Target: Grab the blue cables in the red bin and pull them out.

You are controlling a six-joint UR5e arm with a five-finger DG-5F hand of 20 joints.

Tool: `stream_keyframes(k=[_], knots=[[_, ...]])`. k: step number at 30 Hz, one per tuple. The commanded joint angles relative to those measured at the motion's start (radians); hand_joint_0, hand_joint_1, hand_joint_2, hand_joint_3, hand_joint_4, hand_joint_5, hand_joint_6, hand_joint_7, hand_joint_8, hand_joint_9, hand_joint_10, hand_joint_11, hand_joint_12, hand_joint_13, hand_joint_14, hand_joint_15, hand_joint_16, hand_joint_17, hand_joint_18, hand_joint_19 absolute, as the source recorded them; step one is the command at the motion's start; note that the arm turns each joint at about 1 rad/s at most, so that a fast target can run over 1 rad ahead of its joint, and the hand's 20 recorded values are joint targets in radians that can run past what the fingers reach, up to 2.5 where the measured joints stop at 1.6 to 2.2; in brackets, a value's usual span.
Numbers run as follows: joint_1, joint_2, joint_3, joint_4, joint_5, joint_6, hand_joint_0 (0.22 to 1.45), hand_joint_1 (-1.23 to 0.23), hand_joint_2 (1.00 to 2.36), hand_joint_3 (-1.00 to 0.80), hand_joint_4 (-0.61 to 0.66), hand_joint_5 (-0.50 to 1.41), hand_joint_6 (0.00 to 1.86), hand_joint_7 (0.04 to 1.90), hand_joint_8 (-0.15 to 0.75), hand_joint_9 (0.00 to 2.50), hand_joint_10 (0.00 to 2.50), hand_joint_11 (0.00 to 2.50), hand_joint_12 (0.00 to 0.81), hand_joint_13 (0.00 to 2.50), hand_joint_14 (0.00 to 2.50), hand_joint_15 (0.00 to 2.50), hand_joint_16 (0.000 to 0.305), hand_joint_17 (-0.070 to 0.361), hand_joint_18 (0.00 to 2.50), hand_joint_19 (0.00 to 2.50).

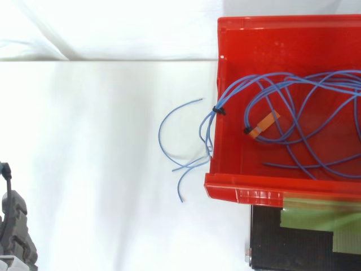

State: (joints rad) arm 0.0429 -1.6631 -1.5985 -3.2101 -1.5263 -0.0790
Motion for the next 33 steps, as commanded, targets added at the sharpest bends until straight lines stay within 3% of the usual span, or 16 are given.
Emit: stream_keyframes(k=[1,22,30,33], knots=[[0.000,0.000,0.000,0.001,0.000,0.000,0.75,-0.83,1.00,-1.00,0.15,0.38,0.01,0.26,0.233,0.54,0.01,0.31,0.331,0.34,0.01,0.25,0.047,0.105,0.34,0.50],[0.000,0.000,0.000,0.000,0.002,0.000,0.75,-0.83,1.00,-1.00,0.15,0.38,0.01,0.26,0.236,0.55,0.01,0.32,0.330,0.35,0.01,0.25,0.046,0.105,0.35,0.50],[0.008,-0.001,0.000,0.003,0.000,-0.002,0.76,-0.83,1.00,-1.00,0.15,0.39,0.01,0.26,0.236,0.55,0.01,0.31,0.330,0.35,0.01,0.25,0.046,0.104,0.35,0.50],[0.015,-0.003,0.000,0.065,0.015,-0.005,0.76,-0.83,1.00,-1.00,0.15,0.38,0.01,0.26,0.235,0.56,0.01,0.32,0.330,0.35,0.01,0.25,0.046,0.104,0.35,0.50]])
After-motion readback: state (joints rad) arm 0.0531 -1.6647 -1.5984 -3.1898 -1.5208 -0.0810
